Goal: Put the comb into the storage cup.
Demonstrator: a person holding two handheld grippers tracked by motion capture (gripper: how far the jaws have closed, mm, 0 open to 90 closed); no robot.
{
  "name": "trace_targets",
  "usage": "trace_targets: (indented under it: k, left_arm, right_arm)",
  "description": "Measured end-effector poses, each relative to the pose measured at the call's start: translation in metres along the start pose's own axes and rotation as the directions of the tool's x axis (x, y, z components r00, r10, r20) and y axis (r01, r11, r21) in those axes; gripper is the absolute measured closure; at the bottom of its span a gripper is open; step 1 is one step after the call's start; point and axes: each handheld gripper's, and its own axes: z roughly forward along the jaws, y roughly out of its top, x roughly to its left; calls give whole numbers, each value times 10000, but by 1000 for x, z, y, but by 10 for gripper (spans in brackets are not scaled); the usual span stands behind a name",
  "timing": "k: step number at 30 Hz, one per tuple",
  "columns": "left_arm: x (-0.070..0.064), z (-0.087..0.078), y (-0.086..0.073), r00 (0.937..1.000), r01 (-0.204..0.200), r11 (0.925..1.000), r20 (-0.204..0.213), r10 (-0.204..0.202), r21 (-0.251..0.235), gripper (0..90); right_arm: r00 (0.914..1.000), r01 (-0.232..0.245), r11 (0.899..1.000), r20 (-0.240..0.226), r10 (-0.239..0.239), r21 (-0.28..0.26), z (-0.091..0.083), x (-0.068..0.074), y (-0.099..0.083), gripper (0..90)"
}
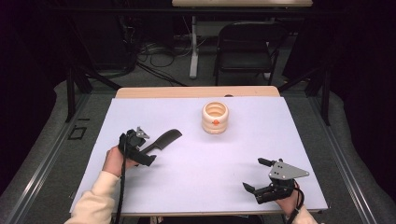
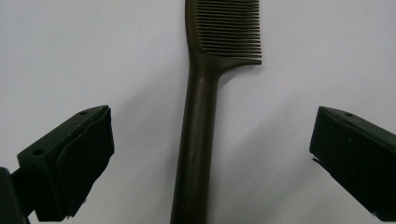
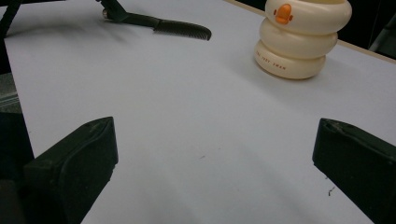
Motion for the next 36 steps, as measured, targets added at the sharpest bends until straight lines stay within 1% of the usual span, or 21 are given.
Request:
trace_targets:
  k: [4, 9, 12, 15, 16, 17, 19, 21, 22, 23, 24, 25, 27, 29, 30, 31, 32, 33, 36]
  left_arm:
    - [2, -1, 5, 10000, 7, 10000, 1, -7, -29, 0]
    - [7, 0, 7, 10000, 32, 9999, -2, -32, 110, 13]
    - [8, 3, 8, 9999, -106, 9995, -52, 108, 294, 63]
    - [7, 4, 10, 9996, -271, 9987, -88, 275, 438, 147]
    - [7, 5, 10, 9994, -312, 9984, -111, 317, 478, 161]
    - [7, 5, 11, 9995, -316, 9979, -57, 320, 559, 176]
    - [8, 5, 14, 9993, -365, 9974, -13, 366, 617, 250]
    - [9, 6, 16, 9995, -329, 9972, 43, 326, 677, 289]
    - [9, 6, 17, 9994, -328, 9968, 123, 320, 727, 339]
    - [10, 6, 19, 9991, -403, 9958, 165, 391, 818, 365]
    - [10, 7, 20, 9991, -381, 9949, 239, 360, 933, 370]
    - [10, 8, 21, 9986, -485, 9934, 252, 461, 1041, 399]
    - [10, 10, 22, 9984, -490, 9914, 343, 452, 1217, 431]
    - [10, 12, 23, 9979, -594, 9884, 342, 551, 1399, 474]
    - [10, 13, 23, 9981, -518, 9884, 395, 466, 1429, 489]
    - [10, 14, 24, 9981, -530, 9871, 385, 477, 1511, 515]
    - [11, 15, 24, 9976, -575, 9860, 480, 506, 1566, 539]
    - [11, 16, 24, 9975, -563, 9858, 509, 488, 1583, 547]
    - [12, 18, 25, 9978, -517, 9833, 488, 438, 1745, 588]
  right_arm:
    - [10000, 4, 10000, -11, -4, 9, 0, 0, 0, 0]
    - [10000, 4, 10000, -34, -4, 40, 0, 0, 0, 0]
    - [10000, 10, 10000, -34, -10, 44, 0, 0, 0, 0]
    - [10000, 9, 10000, -30, -9, 61, 1, 0, 0, 0]
    - [10000, 8, 10000, -27, -8, 68, 1, 0, 0, 0]
    - [10000, 15, 10000, -41, -15, 64, 1, 0, 0, 0]
    - [10000, 11, 10000, -51, -10, 67, 1, 0, 0, 0]
    - [10000, 12, 10000, -57, -12, 54, 1, 0, 0, 0]
    - [10000, 11, 10000, -57, -10, 57, 1, 0, 0, 0]
    - [10000, 8, 10000, -48, -7, 59, 1, 0, 0, 0]
    - [10000, 12, 10000, -45, -12, 38, 1, 0, 0, 0]
    - [10000, 4, 10000, -43, -4, 32, 0, 0, 0, 0]
    - [10000, 26, 10000, -39, -26, 60, 1, 0, 0, 0]
    - [10000, 5, 10000, -52, -5, 20, 0, 0, 0, 0]
    - [10000, -29, 10000, -47, 29, -24, 0, 0, 0, 0]
    - [10000, -35, 10000, -58, 34, -41, 0, 0, 0, 0]
    - [10000, -29, 10000, -48, 29, -13, 0, 0, 0, 0]
    - [10000, -33, 10000, -56, 33, -2, 0, 0, 0, 0]
    - [10000, -39, 10000, -61, 39, 6, 0, 0, 0, 0]
